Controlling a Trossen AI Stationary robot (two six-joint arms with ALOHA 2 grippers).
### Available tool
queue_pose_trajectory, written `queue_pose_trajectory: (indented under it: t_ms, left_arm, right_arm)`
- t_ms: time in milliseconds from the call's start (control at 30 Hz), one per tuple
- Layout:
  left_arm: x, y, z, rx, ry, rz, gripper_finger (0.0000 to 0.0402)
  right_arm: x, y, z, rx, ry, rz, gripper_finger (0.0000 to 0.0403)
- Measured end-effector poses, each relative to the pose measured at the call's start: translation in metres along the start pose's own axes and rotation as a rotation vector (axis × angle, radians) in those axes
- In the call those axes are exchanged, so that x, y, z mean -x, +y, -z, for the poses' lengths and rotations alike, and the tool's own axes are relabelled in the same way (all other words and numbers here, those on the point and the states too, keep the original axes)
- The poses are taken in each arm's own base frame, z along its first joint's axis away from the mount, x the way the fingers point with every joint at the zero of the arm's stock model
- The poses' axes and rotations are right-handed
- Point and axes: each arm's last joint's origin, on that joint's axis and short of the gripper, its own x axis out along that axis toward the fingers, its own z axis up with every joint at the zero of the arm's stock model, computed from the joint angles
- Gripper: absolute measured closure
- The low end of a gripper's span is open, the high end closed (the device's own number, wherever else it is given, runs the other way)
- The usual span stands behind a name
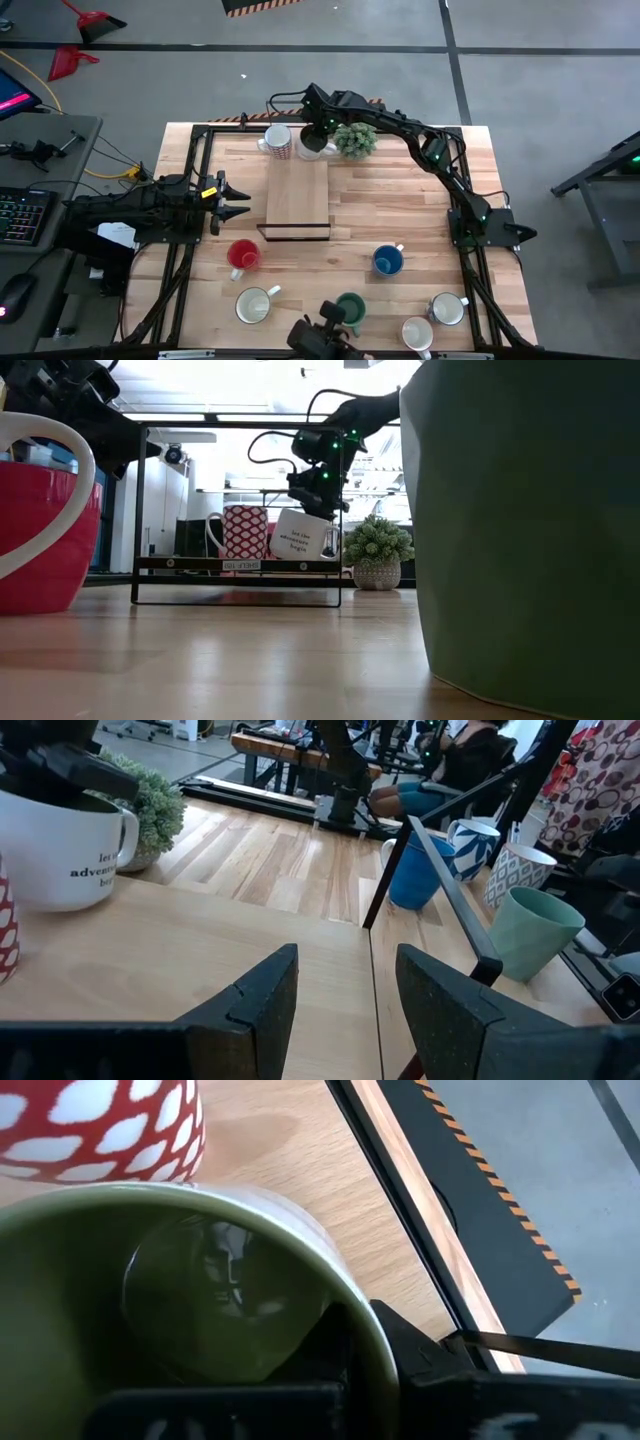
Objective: Place coffee mugs
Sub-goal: Put the white mug on the shelf
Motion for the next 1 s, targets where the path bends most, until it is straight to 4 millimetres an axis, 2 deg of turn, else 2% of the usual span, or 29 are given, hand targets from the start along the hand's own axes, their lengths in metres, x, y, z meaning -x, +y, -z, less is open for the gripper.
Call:
queue_pose_trajectory:
  t_ms: [400, 733, 867, 1000]
  left_arm:
    - [0.000, 0.000, 0.000, 0.000, 0.002, 0.000, 0.0243]
    - [0.000, 0.001, 0.003, 0.001, 0.035, -0.006, 0.0243]
    - [0.000, 0.001, 0.006, 0.002, 0.060, -0.011, 0.0243]
    - [0.000, 0.001, 0.006, 0.002, 0.058, -0.011, 0.0243]
  right_arm:
    - [0.005, -0.001, -0.003, 0.017, -0.007, 0.010, 0.0336]
    - [0.007, -0.001, -0.004, 0.034, -0.014, 0.009, 0.0315]
    - [0.016, -0.002, -0.006, 0.053, -0.030, 0.003, 0.0311]
    - [0.034, -0.002, -0.010, 0.044, -0.073, -0.004, 0.0310]
